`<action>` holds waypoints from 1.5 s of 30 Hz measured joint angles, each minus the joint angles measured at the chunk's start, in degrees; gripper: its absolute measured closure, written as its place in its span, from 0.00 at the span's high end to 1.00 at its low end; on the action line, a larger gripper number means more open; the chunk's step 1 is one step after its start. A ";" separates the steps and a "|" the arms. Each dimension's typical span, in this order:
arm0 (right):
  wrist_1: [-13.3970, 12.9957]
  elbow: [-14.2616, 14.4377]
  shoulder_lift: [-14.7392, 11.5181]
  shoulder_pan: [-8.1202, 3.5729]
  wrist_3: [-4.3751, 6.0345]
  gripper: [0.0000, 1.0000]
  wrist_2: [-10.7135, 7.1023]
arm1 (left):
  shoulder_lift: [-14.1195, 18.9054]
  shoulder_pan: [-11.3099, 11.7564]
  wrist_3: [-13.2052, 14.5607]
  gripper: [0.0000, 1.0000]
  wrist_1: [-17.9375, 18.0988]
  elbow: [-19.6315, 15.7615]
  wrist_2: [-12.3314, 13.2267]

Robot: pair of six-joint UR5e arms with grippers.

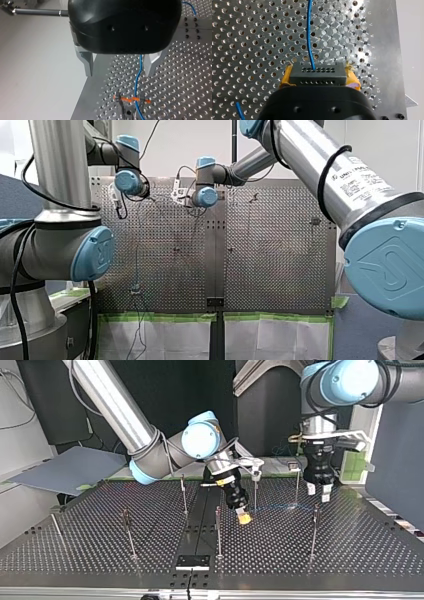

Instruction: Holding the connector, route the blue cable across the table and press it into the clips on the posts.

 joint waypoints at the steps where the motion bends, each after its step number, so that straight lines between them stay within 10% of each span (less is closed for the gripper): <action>1: 0.00 0.00 0.00 0.00 0.00 0.00 0.01 | -0.38 -0.30 0.51 1.00 0.38 0.12 0.04; 25: 0.34 0.00 0.09 -0.01 0.09 0.00 -0.03 | -11.90 -4.40 11.87 1.00 8.64 5.73 -2.82; 45: 0.52 0.00 0.18 -0.02 0.01 0.00 -0.20 | -16.41 -3.86 10.03 1.00 12.20 7.62 -1.61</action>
